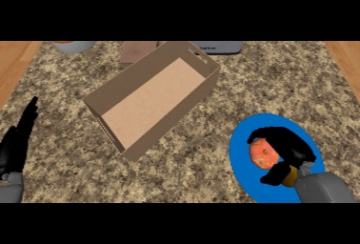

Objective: Pick the squash from the plate and place it in the cardboard box

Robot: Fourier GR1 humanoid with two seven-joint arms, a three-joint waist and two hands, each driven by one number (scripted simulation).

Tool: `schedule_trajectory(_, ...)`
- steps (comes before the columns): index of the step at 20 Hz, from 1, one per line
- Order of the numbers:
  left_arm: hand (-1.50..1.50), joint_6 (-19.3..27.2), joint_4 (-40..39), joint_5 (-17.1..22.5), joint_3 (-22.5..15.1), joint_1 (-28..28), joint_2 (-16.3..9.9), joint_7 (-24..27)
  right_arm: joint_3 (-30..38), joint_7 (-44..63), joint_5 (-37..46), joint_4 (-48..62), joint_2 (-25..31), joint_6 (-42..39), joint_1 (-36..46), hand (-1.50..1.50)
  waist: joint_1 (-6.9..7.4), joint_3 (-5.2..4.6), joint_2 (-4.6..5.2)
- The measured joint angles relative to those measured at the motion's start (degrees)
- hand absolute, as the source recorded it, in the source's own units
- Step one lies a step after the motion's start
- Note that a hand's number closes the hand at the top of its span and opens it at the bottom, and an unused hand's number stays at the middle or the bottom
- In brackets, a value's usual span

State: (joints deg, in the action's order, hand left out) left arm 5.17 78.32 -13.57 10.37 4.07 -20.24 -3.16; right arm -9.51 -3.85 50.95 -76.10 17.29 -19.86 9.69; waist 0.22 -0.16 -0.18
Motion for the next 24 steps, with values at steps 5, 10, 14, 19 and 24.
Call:
schedule_trajectory(5, 0.0, -0.3, -0.9, -0.3, 0.5, 1.6, 0.3, -0.6, 0.1, -0.7, 4.3, 2.6, -1.7, 7.2, 1.9, 1.5, -0.13, -0.17, -0.07)
schedule_trajectory(10, 0.0, -0.1, -2.8, -0.8, 0.9, 1.7, 0.7, 1.6, 1.2, 0.2, 7.4, 2.3, -2.4, 12.6, 2.8, 1.5, -0.23, -0.07, 0.02)
schedule_trajectory(14, 0.0, -0.2, -1.7, -1.3, 0.8, 1.5, 1.1, 0.6, 1.5, 5.1, 10.0, 2.0, -4.8, 14.2, 4.9, 1.5, -0.16, 0.07, 0.1)
schedule_trajectory(19, 0.0, -0.8, -0.3, -1.2, 1.3, 0.8, 1.0, -0.2, 1.9, 10.4, 13.1, -4.1, -4.9, 14.5, 5.8, 1.5, -0.24, 0.13, 0.08)
schedule_trajectory(24, 0.0, -0.8, -0.3, -1.5, 1.3, 0.8, 1.2, -0.4, 3.1, 10.7, 12.9, -11.4, -4.7, 16.0, 8.9, 1.5, -0.4, 0.14, 0.04)
